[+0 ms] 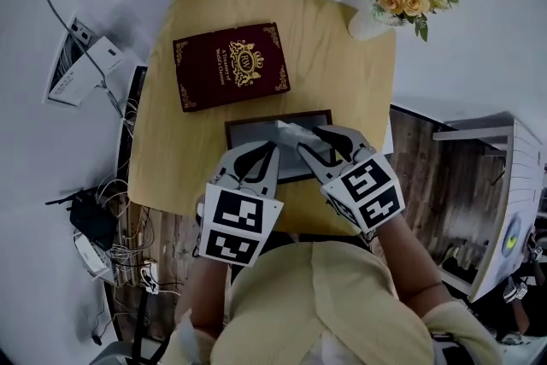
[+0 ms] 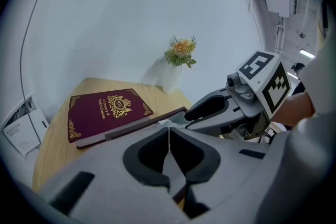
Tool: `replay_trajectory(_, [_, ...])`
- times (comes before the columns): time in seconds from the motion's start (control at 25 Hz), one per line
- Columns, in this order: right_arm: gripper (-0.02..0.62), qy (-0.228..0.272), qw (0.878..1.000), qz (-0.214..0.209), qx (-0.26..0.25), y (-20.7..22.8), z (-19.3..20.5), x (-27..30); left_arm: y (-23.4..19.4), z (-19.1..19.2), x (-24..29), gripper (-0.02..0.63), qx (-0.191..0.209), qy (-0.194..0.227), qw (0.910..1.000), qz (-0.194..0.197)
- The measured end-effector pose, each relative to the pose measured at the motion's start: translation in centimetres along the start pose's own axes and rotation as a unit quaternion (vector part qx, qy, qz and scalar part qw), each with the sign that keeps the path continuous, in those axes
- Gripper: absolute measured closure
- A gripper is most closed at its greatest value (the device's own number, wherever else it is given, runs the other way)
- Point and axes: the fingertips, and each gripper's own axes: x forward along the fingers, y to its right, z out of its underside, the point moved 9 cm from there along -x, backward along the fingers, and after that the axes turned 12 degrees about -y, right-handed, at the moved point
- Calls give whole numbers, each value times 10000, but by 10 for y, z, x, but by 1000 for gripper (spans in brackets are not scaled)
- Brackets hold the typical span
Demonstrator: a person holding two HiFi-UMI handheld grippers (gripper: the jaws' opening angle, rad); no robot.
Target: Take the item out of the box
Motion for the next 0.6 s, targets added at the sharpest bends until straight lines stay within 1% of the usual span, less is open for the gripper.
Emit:
replay_trajectory(0.2, [465, -337, 9986, 66, -392, -2, -10, 7, -6, -4, 3, 581, 29, -32, 10000, 80])
replay_trajectory(0.32, [465, -572, 9963, 90, -634, -3, -13, 11, -8, -6, 4, 581, 119, -73, 9999, 82])
replay_trajectory(0.44, [463, -856, 9913, 165, -982, -4, -19, 14, -8, -7, 5, 581, 160, -118, 9997, 133])
replay_trajectory(0.6, [456, -1119, 9843, 298, -1333, -5, -24, 20, -8, -8, 6, 581, 36, -96, 9997, 222])
